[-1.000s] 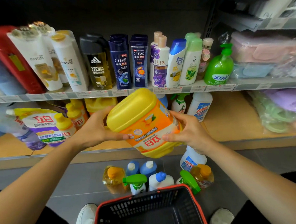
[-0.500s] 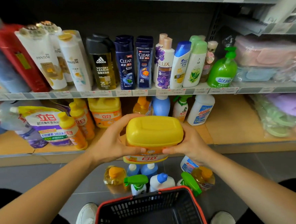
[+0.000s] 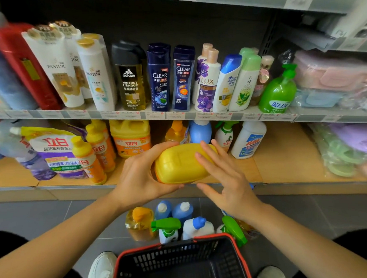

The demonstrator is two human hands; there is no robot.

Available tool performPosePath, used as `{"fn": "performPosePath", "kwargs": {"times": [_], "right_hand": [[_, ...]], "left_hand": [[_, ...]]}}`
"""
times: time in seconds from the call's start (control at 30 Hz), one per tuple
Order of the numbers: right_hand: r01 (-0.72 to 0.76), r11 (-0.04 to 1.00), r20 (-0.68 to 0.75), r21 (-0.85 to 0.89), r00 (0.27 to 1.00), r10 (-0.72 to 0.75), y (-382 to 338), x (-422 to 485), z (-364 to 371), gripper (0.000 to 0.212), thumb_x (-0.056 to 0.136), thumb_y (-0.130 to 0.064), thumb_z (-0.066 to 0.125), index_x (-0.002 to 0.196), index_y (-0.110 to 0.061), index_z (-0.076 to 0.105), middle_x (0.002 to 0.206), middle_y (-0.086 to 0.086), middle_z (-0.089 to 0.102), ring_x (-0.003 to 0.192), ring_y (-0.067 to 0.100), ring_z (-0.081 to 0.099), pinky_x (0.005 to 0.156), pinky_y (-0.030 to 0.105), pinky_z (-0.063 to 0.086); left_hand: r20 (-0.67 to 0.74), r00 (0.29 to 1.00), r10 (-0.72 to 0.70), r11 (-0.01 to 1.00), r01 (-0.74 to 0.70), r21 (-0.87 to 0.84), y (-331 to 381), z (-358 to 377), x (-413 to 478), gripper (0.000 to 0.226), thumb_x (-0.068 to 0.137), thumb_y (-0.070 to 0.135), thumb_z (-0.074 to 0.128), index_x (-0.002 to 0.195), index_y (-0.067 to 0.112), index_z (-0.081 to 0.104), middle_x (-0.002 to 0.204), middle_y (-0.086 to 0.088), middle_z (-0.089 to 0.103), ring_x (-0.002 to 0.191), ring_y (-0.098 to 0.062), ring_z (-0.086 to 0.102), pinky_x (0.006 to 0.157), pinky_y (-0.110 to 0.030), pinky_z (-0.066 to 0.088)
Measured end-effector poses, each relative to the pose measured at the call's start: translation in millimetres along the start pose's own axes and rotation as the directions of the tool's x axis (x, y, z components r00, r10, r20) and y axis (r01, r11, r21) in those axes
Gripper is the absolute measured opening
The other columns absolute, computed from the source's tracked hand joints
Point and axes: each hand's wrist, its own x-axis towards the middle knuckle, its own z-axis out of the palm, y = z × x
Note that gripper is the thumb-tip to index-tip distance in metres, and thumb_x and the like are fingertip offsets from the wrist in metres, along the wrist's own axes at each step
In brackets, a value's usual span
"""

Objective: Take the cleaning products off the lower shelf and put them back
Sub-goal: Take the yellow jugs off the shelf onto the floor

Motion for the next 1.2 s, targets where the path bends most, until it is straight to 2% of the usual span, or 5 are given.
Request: {"fn": "performPosePath", "kwargs": {"times": [0.17, 0.4, 0.57, 0.83, 1.2], "right_hand": [[0.079, 0.997, -0.045, 0.01, 0.996, -0.078, -11, 1, 2, 0.065, 0.086, -0.017, 0.078, 0.141, 0.001, 0.049, 0.153, 0.016, 0.043, 0.148, 0.038, 0.029, 0.114, 0.06, 0.033], [0.046, 0.999, 0.09, -0.015, 0.995, -0.044, -22, 11, -2, 0.073, 0.088, -0.042, 0.067, 0.151, -0.016, 0.04, 0.162, 0.005, 0.03, 0.151, 0.036, 0.018, 0.116, 0.066, 0.018], [-0.091, 0.996, 0.09, 0.01, 0.992, 0.09, -23, 23, -8, 0.055, 0.097, -0.047, 0.05, 0.147, -0.023, 0.047, 0.152, -0.003, 0.042, 0.144, 0.02, 0.033, 0.119, 0.056, 0.02], [-0.468, 0.842, -0.013, 0.269, 0.872, 0.489, -34, 35, -3, 0.044, 0.075, -0.063, 0.063, 0.099, -0.026, 0.063, 0.1, -0.01, 0.06, 0.101, 0.015, 0.056, 0.09, 0.039, 0.045], [-0.533, 0.643, 0.02, 0.55, 0.778, 0.627, 2, 33, -14, 0.005, 0.089, -0.017, 0.074, 0.093, -0.017, 0.076, 0.091, -0.01, 0.075, 0.09, -0.002, 0.067, 0.079, 0.01, 0.047]], "left_hand": [[-0.048, 0.998, 0.029, 0.998, -0.026, 0.054, 0, -2, 1, 0.087, 0.066, 0.06, 0.086, 0.14, 0.023, 0.056, 0.131, 0.007, 0.066, 0.118, -0.014, 0.065, 0.087, -0.047, 0.058], [-0.057, 0.998, -0.005, 0.998, 0.008, 0.058, 5, 3, 3, 0.088, 0.063, 0.057, 0.088, 0.139, 0.026, 0.057, 0.126, 0.009, 0.069, 0.111, -0.012, 0.068, 0.082, -0.044, 0.059], [-0.031, 0.999, 0.017, 0.996, -0.014, 0.093, 10, 13, 3, 0.085, 0.065, 0.058, 0.086, 0.139, 0.029, 0.057, 0.121, 0.011, 0.071, 0.103, -0.008, 0.07, 0.077, -0.042, 0.059], [0.047, 0.997, -0.062, 0.987, 0.054, 0.149, 14, 25, 0, 0.088, 0.056, 0.064, 0.086, 0.135, 0.039, 0.058, 0.101, 0.012, 0.075, 0.079, -0.008, 0.07, 0.067, -0.041, 0.057], [0.035, 0.981, -0.19, 0.981, 0.188, 0.041, 21, 25, 5, 0.092, 0.051, 0.063, 0.087, 0.135, 0.033, 0.061, 0.111, 0.01, 0.073, 0.101, -0.01, 0.069, 0.083, -0.042, 0.058]]}}
